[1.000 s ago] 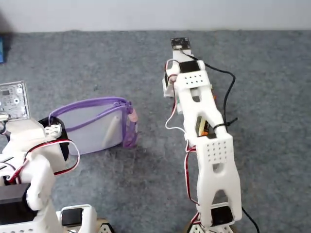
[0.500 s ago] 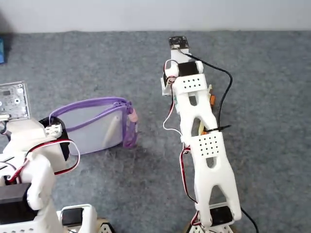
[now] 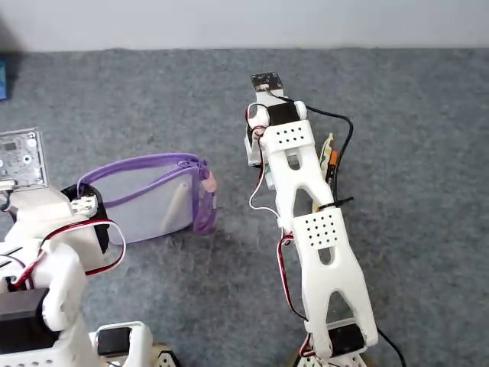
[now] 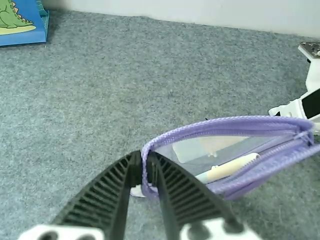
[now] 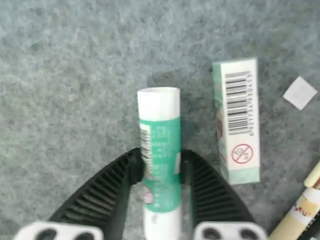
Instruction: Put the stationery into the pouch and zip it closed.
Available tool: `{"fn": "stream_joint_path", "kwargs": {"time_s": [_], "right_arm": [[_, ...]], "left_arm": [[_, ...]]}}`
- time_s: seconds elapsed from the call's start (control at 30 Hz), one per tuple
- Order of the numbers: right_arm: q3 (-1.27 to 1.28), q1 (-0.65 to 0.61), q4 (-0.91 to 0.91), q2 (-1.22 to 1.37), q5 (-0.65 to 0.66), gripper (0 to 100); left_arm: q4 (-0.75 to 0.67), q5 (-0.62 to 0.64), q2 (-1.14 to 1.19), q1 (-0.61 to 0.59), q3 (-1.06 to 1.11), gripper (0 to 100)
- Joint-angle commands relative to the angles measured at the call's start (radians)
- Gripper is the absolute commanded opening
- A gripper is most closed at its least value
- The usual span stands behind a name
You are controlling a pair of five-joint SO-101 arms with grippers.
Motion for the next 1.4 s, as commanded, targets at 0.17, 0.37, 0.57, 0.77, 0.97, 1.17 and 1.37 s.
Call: {"fn": "stream_joint_path", "kwargs": {"time_s": [0.17, 0.37, 0.57, 0.77, 0.97, 1.17, 1.37], "right_arm": [[-0.087, 0.01, 0.09, -0.062, 0.006, 0.6], [-0.259, 0.012, 0.142, -0.202, 0.008, 0.6], [-0.187, -0.024, 0.142, -0.464, 0.009, 0.6], [0.055, -0.077, 0.14, -0.831, 0.003, 0.6], [0.31, -0.219, 0.14, -1.208, -0.025, 0.6], [0.585, -0.383, 0.081, -1.468, -0.167, 0.6], [0.701, -0.473, -0.179, -1.526, -0.233, 0.6]], "left_arm": [[-0.005, -0.002, 0.028, 0.008, 0.015, 1], [-0.005, -0.002, 0.031, 0.008, 0.015, 1], [-0.005, -0.002, 0.032, 0.008, 0.015, 1], [-0.005, -0.003, 0.032, 0.008, 0.015, 1], [-0.006, -0.003, 0.032, 0.008, 0.015, 1], [-0.006, -0.003, 0.034, 0.008, 0.015, 1], [-0.006, -0.003, 0.034, 0.008, 0.015, 1]]}}
